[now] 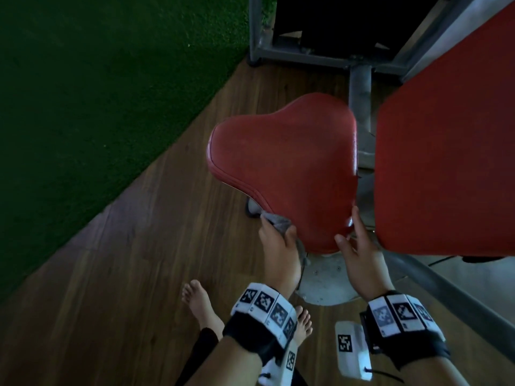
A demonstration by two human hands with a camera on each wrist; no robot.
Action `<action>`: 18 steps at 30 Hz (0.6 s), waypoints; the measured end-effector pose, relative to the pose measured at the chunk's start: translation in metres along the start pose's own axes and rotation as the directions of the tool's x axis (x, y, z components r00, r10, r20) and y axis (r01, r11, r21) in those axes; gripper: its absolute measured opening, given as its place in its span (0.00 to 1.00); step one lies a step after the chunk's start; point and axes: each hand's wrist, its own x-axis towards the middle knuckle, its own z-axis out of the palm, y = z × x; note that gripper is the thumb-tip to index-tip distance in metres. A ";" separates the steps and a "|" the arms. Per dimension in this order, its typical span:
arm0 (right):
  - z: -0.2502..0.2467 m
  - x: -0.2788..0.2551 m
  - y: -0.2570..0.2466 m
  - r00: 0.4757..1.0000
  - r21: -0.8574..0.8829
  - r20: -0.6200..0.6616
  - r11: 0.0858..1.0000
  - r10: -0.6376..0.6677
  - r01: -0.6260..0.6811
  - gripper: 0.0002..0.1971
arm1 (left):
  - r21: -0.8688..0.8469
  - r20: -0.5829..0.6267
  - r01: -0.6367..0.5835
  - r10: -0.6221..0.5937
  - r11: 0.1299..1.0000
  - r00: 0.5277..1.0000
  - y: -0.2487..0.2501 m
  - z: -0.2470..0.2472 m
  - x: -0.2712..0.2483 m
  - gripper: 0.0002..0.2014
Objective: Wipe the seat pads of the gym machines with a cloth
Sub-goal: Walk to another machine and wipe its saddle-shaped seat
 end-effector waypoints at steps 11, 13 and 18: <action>-0.004 0.004 0.002 0.999 0.066 0.033 0.998 0.001 -0.004 0.35 | -0.068 -0.214 -0.006 -0.008 0.998 0.977 0.032 -0.009 0.041 0.29; -0.005 0.005 0.002 1.000 0.061 0.027 0.998 -0.008 0.007 0.34 | 0.001 -0.170 -0.001 0.001 1.000 0.985 0.026 -0.002 0.024 0.29; -0.005 0.002 0.006 0.999 0.068 0.050 0.998 -0.006 0.002 0.35 | 0.193 -0.119 -0.081 0.105 0.978 0.987 0.012 0.010 0.005 0.36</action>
